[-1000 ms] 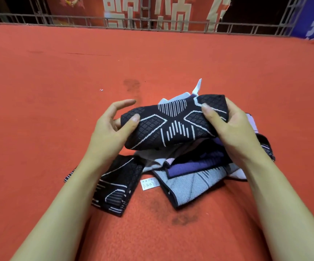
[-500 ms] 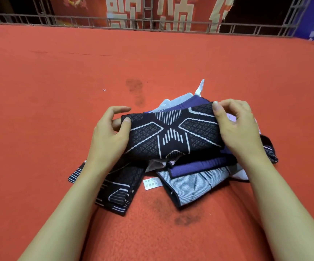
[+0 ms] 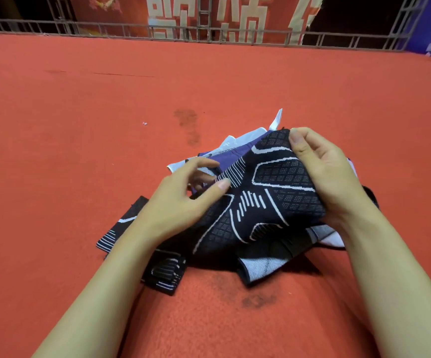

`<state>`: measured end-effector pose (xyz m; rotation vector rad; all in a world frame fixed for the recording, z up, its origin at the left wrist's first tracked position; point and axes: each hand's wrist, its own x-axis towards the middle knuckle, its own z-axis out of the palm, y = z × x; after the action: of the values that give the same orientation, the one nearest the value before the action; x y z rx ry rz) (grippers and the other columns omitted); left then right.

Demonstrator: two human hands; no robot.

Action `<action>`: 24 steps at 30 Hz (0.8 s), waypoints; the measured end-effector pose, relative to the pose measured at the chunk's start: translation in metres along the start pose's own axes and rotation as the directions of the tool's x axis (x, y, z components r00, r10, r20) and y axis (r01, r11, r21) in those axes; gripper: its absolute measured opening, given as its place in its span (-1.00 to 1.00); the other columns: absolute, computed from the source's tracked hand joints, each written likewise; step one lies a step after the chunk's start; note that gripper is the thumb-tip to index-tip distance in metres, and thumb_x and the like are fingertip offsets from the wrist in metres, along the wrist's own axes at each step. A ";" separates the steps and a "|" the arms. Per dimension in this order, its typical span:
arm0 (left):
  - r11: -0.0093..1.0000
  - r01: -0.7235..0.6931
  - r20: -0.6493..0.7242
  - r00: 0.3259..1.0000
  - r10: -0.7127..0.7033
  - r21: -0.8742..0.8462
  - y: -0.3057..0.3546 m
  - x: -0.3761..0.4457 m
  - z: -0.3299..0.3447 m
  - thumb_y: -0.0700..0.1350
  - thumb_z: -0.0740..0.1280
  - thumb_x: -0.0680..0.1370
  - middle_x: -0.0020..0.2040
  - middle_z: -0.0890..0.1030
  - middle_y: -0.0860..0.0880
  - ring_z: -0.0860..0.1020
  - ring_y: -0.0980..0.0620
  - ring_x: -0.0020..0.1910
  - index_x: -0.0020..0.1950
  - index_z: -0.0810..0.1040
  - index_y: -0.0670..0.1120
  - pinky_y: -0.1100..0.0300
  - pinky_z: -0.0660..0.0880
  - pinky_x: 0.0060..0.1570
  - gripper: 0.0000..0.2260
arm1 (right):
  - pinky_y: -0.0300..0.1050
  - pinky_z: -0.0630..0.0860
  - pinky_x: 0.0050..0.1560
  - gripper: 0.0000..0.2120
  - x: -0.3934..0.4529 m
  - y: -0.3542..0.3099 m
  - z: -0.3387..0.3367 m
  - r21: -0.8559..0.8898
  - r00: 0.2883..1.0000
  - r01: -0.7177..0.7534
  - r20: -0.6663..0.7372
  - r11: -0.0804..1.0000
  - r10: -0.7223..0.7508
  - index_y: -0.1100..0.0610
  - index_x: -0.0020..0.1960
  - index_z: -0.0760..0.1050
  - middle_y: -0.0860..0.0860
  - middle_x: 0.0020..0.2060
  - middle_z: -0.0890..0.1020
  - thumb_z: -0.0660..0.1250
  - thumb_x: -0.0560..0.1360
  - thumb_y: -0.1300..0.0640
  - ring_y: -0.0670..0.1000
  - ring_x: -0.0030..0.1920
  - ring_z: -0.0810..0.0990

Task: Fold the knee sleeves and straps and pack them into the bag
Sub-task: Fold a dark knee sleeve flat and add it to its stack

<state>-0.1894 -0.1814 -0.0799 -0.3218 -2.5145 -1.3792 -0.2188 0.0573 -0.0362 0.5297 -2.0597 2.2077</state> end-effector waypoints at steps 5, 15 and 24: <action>0.971 0.054 0.142 0.990 -0.021 -0.234 0.015 -0.004 0.005 0.01 0.39 0.65 0.00 0.77 -0.01 0.70 0.10 -0.05 0.07 0.69 -0.11 0.03 0.64 0.07 -0.80 | -0.05 0.68 0.00 -0.70 0.005 -0.005 0.004 0.352 0.972 -0.181 -0.076 0.918 0.221 0.16 0.25 0.60 0.09 -0.04 0.73 0.34 0.63 -0.01 0.05 -0.07 0.70; 0.755 0.193 0.018 0.972 -0.233 -0.626 0.012 0.006 0.011 0.03 0.32 0.68 0.10 0.74 -0.17 0.65 -0.09 0.06 0.12 0.70 -0.18 -0.10 0.49 0.21 -0.70 | 0.08 0.65 0.11 -0.44 0.006 0.028 0.022 0.306 0.873 -0.483 0.240 0.820 0.425 -0.01 0.59 0.18 0.10 0.27 0.67 0.29 0.67 -0.09 0.09 0.19 0.69; 0.980 -0.054 -0.313 0.950 -0.008 -0.191 0.005 0.008 -0.003 0.01 0.39 0.65 0.21 0.62 0.05 0.56 0.34 0.17 -0.04 0.74 -0.07 0.39 0.47 0.13 -0.79 | -0.08 0.56 0.28 -0.68 0.003 0.006 0.007 -0.560 0.978 0.079 0.202 0.824 0.044 -0.03 0.30 0.60 -0.14 0.10 0.73 0.48 0.56 0.09 -0.18 0.13 0.67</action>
<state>-0.1952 -0.1803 -0.0715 -0.1534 -2.1182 -1.5395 -0.2223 0.0497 -0.0402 0.7221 -2.6387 1.4424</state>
